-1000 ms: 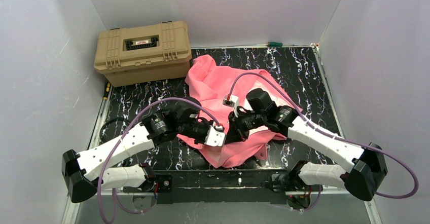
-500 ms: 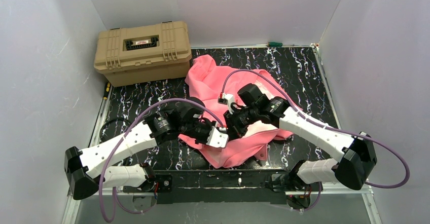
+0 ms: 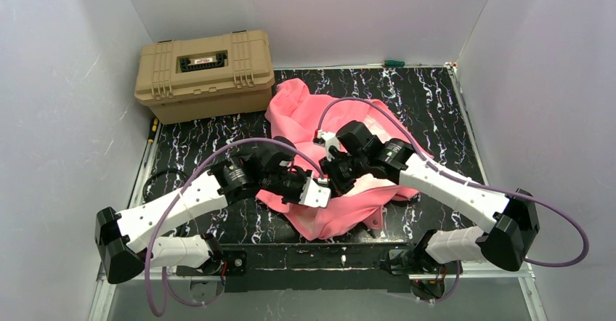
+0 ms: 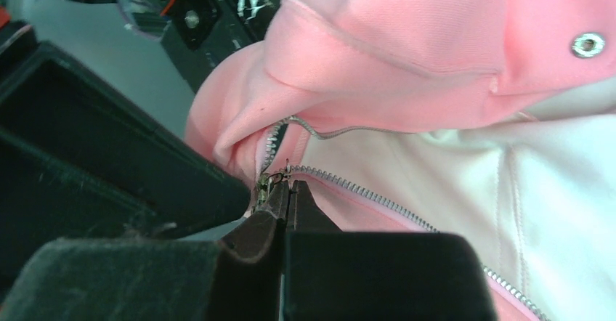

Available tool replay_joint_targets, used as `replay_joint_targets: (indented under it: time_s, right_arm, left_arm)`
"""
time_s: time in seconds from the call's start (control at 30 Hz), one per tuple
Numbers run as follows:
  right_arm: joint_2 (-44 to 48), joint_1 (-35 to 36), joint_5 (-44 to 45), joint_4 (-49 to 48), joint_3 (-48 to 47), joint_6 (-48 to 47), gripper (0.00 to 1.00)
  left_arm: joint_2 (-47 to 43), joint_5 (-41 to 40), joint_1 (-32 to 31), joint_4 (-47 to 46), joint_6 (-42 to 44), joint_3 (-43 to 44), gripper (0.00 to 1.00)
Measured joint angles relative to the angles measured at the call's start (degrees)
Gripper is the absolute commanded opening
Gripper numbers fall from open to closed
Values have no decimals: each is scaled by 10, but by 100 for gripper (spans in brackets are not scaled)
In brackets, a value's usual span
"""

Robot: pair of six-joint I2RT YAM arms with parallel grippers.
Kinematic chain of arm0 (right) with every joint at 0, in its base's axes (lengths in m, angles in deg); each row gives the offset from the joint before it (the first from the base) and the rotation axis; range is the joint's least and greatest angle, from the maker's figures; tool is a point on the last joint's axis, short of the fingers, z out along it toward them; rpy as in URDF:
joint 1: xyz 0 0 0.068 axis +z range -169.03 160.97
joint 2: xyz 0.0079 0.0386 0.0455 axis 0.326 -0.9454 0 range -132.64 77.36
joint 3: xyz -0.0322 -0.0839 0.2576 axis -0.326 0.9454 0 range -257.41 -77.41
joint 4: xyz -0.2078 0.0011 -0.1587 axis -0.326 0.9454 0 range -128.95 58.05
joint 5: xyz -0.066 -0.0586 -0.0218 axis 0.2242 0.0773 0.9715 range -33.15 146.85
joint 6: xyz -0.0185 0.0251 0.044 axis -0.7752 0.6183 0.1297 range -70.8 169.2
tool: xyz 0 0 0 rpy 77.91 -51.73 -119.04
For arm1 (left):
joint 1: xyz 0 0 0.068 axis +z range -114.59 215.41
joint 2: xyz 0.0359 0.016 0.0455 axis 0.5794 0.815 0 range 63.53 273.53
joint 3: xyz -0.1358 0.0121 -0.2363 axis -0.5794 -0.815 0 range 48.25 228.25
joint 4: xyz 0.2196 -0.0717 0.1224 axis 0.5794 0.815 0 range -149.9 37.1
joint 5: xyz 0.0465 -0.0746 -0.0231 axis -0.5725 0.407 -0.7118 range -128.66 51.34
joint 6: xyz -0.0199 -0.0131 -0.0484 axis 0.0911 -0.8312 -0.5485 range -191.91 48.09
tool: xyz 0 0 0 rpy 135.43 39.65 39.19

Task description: Zip up the jacket

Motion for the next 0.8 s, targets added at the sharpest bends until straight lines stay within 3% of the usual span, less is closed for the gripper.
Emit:
replay_joint_targets:
  time_s: [0.33, 0.37, 0.43, 0.57, 0.63, 0.8]
  right_arm:
    - [20, 24, 126, 7, -12, 35, 1]
    - [30, 21, 125, 2, -8, 35, 1]
    - [51, 14, 115, -7, 3, 37, 1]
    - [79, 3, 107, -29, 18, 36, 1]
    - [81, -3, 104, -33, 18, 34, 1]
    - [81, -6, 91, -31, 18, 21, 1]
  left_arm:
    - [27, -13, -1, -5, -15, 28, 0]
    - [27, -13, -2, -7, -15, 31, 3]
    - [23, -12, -5, -14, -14, 34, 20]
    - [2, 16, -22, -30, -11, 36, 44]
    - [-18, 30, -35, -39, -11, 36, 48]
    - [-50, 34, -40, -64, -13, 36, 48]
